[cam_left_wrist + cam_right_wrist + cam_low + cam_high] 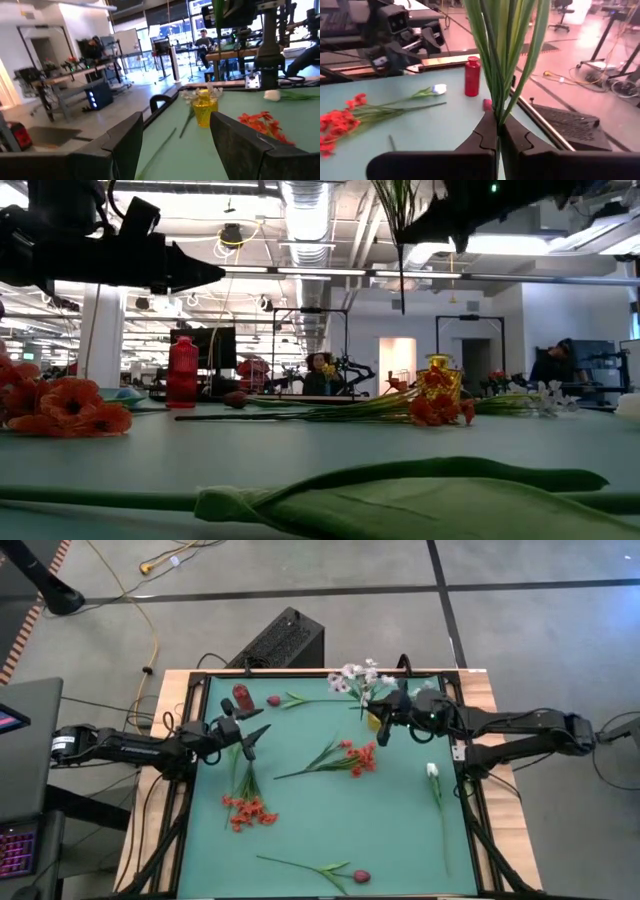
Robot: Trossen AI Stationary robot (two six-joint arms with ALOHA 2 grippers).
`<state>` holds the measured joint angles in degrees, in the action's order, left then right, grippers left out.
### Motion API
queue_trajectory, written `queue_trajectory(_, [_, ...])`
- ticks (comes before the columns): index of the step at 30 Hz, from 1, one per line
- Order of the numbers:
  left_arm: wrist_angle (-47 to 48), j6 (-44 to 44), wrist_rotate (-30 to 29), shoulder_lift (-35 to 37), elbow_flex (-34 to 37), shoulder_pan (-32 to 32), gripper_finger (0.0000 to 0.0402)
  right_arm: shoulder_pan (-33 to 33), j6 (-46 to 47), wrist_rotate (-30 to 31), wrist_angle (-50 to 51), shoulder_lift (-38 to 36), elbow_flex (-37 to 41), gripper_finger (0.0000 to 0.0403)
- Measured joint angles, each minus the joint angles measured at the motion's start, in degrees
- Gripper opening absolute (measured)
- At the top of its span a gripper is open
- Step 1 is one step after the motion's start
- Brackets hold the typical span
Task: Sort flowers into vase by color
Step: Put the bottom white flowers into the yellow flower vase
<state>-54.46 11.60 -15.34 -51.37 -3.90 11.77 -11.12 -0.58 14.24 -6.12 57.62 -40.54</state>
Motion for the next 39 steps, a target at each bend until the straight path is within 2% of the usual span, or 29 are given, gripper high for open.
queue_trajectory(2, [-0.10, -0.25, -0.08, 0.00, 0.00, 0.00, 0.0220, -2.67, 0.04, -1.78, -3.52, -2.10, 2.81, 0.0027])
queue_trajectory(7, [-2.37, -0.97, -0.23, 0.00, 0.00, 0.00, 0.0220, -11.38, 2.06, -11.15, -13.30, -8.62, 11.30, 0.0027])
queue_trajectory(10, [-2.93, -2.13, -0.26, 0.04, -0.30, 0.00, 0.0220, -15.10, 3.78, -13.87, -18.77, -11.07, 15.66, 0.0027])
queue_trajectory(16, [-1.42, -7.82, 0.43, -0.44, -2.04, 0.02, 0.0220, -18.07, 4.23, -14.15, -16.95, -13.14, 18.50, 0.0027])
queue_trajectory(23, [3.98, -7.72, 0.56, -0.44, -2.43, 0.02, 0.0220, -18.64, 5.50, -14.08, -15.71, -11.39, 18.45, 0.0027])
queue_trajectory(27, [7.21, -7.50, 0.56, -0.46, -2.43, 0.02, 0.0220, -18.65, 5.26, -11.00, -14.64, -8.93, 18.45, 0.0027])
queue_trajectory(39, [8.07, -5.60, 0.56, -0.44, -2.43, 0.02, 0.0220, -18.79, 6.14, -10.67, -16.53, -5.42, 18.30, 0.0027])
